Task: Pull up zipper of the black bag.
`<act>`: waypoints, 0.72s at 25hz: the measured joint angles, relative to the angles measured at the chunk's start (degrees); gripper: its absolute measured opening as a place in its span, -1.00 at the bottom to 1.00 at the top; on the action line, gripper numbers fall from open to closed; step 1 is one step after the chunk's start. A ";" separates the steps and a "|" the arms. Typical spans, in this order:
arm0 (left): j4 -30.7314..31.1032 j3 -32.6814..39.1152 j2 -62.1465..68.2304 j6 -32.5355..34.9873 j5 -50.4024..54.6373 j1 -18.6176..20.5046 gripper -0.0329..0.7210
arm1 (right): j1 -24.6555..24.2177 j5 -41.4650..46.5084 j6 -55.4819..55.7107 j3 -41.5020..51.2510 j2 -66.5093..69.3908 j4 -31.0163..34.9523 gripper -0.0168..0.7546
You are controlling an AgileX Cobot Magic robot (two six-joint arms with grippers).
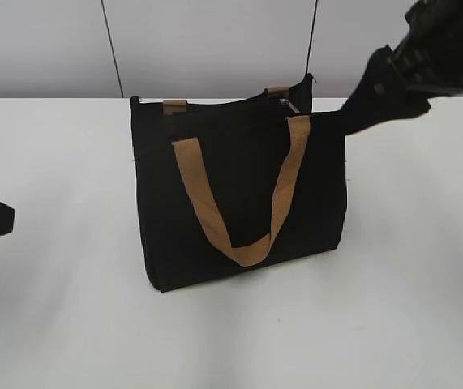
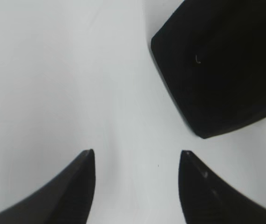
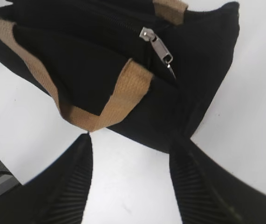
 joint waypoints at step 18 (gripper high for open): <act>4.81 -0.06 -36.44 -0.41 30.56 0.00 0.22 | 0.89 1.15 12.89 29.17 -46.45 -9.33 0.11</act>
